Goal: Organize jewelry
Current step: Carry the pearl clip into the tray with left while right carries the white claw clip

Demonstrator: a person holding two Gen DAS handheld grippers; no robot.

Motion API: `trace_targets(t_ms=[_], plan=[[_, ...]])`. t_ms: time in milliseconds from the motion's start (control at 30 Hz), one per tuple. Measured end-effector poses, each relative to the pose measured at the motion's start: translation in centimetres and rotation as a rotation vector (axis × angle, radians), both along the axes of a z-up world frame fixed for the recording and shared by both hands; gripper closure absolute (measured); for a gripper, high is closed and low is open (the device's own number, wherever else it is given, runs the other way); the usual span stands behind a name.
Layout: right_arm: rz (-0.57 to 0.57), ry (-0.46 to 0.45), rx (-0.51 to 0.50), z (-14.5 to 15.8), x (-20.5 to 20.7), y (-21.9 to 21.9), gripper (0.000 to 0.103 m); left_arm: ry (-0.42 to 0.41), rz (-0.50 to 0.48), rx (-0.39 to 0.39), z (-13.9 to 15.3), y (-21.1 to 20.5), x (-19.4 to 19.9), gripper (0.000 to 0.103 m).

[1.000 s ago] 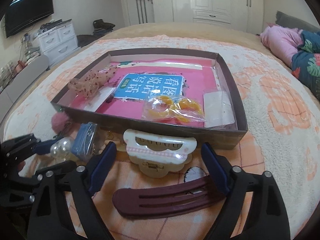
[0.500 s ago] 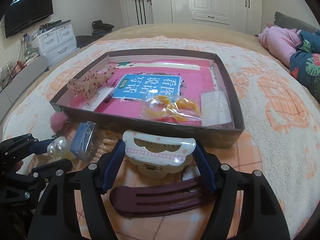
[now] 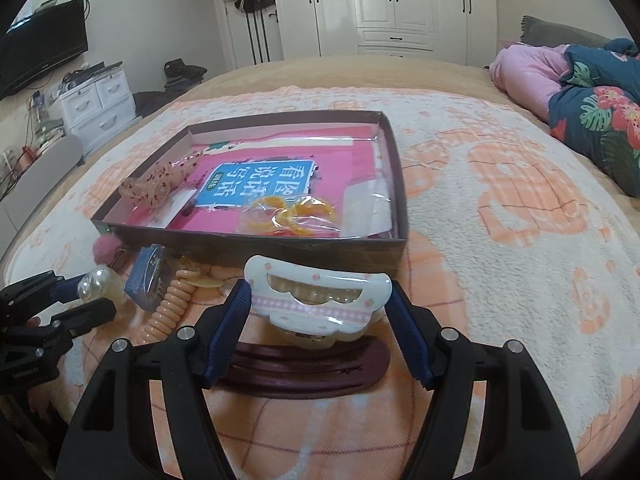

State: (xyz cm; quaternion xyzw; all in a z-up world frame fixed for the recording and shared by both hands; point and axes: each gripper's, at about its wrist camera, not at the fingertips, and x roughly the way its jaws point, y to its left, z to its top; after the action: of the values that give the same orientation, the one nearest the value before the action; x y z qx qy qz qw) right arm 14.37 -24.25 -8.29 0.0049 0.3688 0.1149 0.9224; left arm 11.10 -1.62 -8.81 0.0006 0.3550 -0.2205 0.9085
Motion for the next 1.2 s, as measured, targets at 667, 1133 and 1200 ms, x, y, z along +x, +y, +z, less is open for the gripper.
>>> trace_targets(t_ms=[667, 1133, 1200], plan=[[-0.072, -0.097, 0.032, 3.2, -2.4, -3.6, 0.037, -0.051, -0.001, -0.032, 2.8, -1.3, 0.2, 0.066], [-0.085, -0.149, 0.039, 5.0, -1.7, -3.9, 0.037, -0.094, -0.005, -0.046, 4.5, -2.6, 2.9, 0.066], [-0.082, -0.154, 0.037, 5.1, -1.4, -3.8, 0.037, -0.097, -0.005, -0.049, 4.6, -2.7, 3.3, 0.066]])
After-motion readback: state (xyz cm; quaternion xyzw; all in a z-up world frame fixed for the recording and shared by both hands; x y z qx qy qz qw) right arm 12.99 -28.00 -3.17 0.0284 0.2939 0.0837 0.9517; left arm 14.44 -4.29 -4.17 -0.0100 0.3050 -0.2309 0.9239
